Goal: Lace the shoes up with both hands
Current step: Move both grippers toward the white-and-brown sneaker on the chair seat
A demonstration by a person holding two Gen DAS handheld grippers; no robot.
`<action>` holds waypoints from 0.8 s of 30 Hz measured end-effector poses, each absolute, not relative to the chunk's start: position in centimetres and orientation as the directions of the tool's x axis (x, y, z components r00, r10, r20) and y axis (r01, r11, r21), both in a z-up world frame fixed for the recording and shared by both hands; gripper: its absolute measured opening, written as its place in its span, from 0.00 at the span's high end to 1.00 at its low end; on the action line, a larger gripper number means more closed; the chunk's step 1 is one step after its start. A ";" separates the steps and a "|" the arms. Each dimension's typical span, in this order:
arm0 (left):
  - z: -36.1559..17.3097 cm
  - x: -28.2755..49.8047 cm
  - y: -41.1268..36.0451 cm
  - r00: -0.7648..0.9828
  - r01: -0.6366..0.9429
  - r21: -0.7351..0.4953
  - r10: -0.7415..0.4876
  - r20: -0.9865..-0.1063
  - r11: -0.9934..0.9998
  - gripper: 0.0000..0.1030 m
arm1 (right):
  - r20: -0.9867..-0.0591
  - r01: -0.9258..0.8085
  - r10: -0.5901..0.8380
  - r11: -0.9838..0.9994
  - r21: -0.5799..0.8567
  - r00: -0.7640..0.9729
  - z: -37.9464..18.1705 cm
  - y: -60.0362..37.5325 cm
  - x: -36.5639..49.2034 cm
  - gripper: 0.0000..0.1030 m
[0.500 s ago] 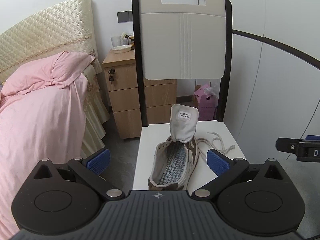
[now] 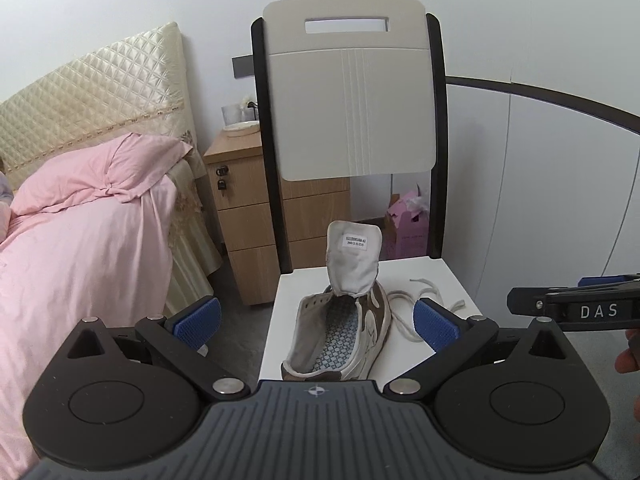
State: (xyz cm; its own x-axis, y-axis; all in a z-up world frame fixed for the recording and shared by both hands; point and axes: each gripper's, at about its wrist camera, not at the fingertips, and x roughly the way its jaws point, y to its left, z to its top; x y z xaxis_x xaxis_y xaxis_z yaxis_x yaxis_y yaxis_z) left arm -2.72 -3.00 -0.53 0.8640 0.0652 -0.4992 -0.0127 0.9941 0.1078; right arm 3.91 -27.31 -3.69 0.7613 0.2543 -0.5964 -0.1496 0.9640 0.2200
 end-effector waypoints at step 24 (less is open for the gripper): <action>0.0 -5.0 -0.7 0.909 -0.024 0.060 0.047 -0.415 0.998 0.00 | -0.498 -0.176 0.274 0.956 0.235 0.823 -1.3 -27.1 1.6 0.00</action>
State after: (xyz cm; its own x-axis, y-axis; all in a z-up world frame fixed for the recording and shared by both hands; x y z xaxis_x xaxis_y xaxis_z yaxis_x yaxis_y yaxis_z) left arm -4.96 -0.68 0.03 0.9087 0.0467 -0.4147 -0.0239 0.9979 0.0600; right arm 1.61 -27.08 -1.25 0.8225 0.2738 -0.4984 -0.1756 0.9559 0.2355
